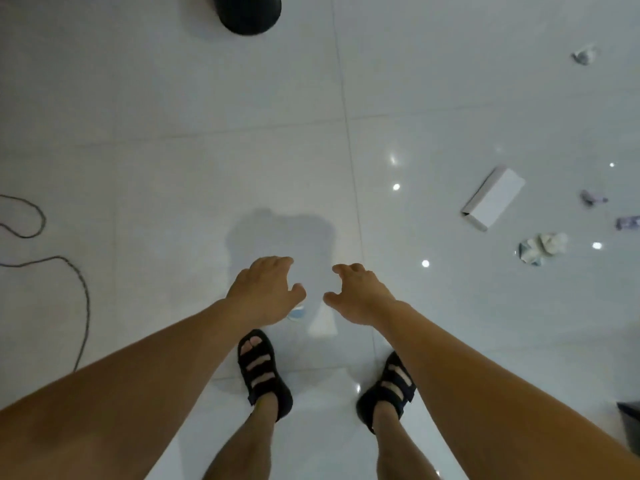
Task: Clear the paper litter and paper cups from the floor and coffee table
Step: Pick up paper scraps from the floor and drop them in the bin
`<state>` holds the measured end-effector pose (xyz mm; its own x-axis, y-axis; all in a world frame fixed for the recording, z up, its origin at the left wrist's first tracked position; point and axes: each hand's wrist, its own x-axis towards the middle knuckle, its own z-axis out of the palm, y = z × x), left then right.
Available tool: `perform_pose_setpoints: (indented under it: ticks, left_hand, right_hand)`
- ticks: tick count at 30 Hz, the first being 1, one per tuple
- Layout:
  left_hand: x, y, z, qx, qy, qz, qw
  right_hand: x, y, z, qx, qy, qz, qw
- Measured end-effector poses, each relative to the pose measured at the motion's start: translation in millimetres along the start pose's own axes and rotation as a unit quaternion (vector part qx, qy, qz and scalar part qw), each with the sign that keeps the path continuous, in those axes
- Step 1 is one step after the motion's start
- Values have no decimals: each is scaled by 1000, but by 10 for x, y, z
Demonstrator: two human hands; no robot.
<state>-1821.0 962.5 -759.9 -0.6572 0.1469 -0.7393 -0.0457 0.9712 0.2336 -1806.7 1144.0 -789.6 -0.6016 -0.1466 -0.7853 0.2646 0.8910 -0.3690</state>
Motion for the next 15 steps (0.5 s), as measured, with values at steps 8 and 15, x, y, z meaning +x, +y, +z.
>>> perform_pose_setpoints:
  ticks: [8, 15]
  left_hand:
    - [1304, -973, 1424, -25, -30, -30, 999]
    - [1819, -1313, 2094, -35, -52, -20, 998]
  right_hand:
    - [1596, 413, 1682, -2, -60, 4, 998]
    - [2323, 560, 2554, -41, -42, -24, 998]
